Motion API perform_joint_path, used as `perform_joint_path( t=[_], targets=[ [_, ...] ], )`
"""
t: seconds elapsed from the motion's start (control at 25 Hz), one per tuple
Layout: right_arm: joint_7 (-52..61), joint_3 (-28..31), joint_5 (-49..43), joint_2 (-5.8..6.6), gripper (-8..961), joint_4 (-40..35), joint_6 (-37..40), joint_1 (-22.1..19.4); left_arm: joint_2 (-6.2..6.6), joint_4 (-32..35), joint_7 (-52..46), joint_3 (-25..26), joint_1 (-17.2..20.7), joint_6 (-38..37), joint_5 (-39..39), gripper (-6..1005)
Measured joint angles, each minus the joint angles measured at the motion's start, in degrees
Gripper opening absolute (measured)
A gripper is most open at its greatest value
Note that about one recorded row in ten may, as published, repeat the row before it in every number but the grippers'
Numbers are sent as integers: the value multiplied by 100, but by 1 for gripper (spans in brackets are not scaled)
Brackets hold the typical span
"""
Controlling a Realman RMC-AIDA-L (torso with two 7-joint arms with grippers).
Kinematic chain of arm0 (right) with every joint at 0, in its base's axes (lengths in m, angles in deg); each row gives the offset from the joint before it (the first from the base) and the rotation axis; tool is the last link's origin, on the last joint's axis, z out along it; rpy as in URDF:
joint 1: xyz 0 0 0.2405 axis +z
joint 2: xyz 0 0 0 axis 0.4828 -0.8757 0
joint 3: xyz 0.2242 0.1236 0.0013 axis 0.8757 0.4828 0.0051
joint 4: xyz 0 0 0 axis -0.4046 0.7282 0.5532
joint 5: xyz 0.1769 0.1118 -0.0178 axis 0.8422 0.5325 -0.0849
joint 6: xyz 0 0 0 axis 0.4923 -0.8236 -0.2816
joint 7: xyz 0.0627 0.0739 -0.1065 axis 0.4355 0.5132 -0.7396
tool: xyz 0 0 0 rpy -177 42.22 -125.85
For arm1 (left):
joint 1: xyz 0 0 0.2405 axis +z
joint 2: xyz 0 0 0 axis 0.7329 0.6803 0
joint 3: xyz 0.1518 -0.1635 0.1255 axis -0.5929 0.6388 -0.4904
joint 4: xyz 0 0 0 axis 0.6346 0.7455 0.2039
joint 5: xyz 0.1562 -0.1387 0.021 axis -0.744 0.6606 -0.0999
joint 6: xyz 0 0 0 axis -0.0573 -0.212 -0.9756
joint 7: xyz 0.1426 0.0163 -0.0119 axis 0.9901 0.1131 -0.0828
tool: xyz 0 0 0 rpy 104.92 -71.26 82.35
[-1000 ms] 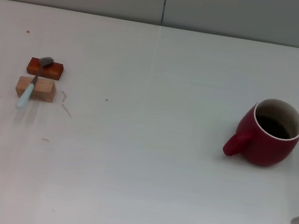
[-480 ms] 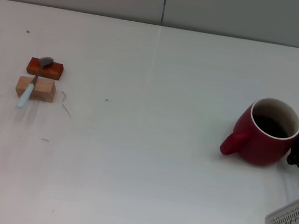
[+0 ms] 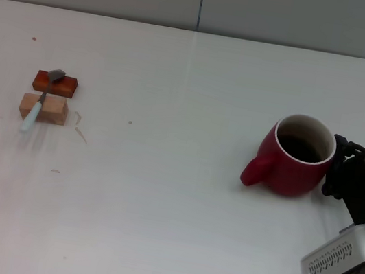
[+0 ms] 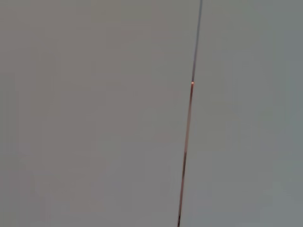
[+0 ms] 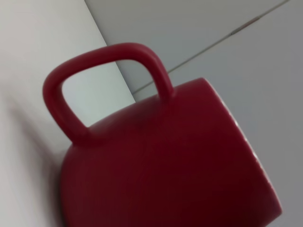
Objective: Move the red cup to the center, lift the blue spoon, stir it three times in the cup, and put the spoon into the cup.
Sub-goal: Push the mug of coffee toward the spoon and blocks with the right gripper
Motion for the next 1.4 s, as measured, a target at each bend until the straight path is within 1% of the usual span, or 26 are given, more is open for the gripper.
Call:
perform_joint_path(
  t=[0.4,0.96,1.08,1.16,1.4],
  targets=[
    [35,-7,31,-8,57,402,-343,313,0,1,-22,0,42,-32,0,859],
    [390,55,46,-8,56,767,-932,1019,0,26,-47,9,67,-42,-1,859],
    [434,61,46,-8,56,777,-935,1027,5,27,-47,9,74,-43,-1,859],
    [431,76,45,-8,56,778,-932,955,9,29,-46,9,74,-43,-2,858],
    [396,155,46,-8,56,815,-897,587,9,37,-41,9,66,-43,0,858]
  ],
)
